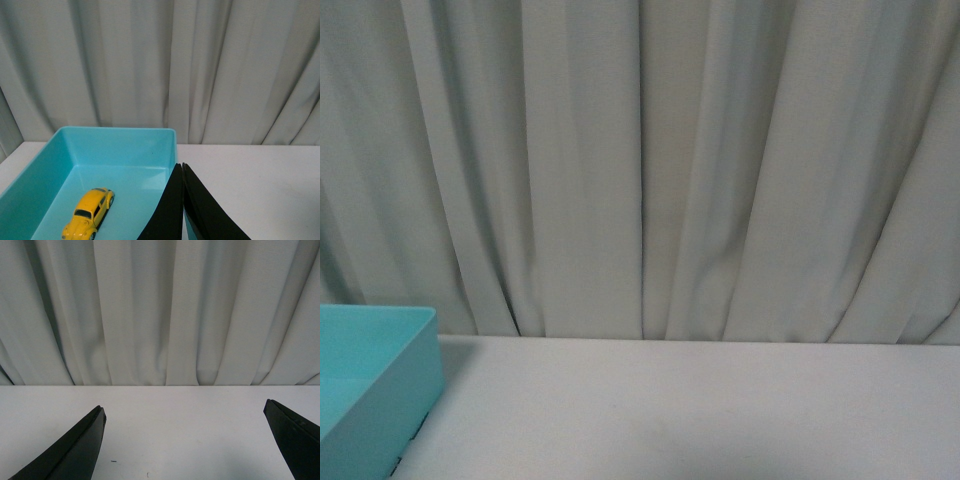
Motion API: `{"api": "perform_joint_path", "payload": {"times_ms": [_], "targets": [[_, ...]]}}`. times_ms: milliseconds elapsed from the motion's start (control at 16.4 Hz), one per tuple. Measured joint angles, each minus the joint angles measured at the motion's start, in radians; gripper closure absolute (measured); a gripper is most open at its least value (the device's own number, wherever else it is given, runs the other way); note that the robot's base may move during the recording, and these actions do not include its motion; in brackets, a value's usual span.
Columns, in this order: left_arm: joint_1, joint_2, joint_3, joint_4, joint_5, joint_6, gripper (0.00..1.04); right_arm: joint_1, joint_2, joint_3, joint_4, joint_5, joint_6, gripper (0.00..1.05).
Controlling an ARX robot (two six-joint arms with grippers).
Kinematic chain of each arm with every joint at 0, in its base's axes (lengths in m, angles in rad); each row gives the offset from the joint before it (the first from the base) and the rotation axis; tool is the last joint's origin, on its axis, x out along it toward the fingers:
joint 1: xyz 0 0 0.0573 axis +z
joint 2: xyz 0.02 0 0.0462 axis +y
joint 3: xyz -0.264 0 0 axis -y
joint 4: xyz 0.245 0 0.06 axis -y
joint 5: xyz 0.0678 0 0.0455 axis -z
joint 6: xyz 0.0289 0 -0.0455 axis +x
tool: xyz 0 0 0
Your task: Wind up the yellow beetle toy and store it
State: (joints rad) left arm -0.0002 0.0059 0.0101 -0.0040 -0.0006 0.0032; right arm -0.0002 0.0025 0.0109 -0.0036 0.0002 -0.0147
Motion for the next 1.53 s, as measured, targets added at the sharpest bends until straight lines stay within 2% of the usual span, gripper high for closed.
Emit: {"api": "perform_joint_path", "payload": {"times_ms": [305,671,854,915,1526], "targets": [[0.000,0.000,0.000,0.000,0.000,-0.001,1.02,0.000,0.000,0.000,0.000,0.000,0.000,0.07],[0.000,0.000,0.000,0.000,0.000,0.000,0.30,0.000,0.000,0.000,0.000,0.000,0.000,0.07],[0.000,0.000,0.000,0.000,0.000,0.000,0.05,0.000,0.000,0.000,0.000,0.000,0.000,0.07],[0.000,0.000,0.000,0.000,0.000,0.000,0.08,0.000,0.000,0.000,0.000,0.000,0.000,0.07],[0.000,0.000,0.000,0.000,0.000,0.000,0.07,0.000,0.000,0.000,0.000,0.000,0.000,0.07]]}}
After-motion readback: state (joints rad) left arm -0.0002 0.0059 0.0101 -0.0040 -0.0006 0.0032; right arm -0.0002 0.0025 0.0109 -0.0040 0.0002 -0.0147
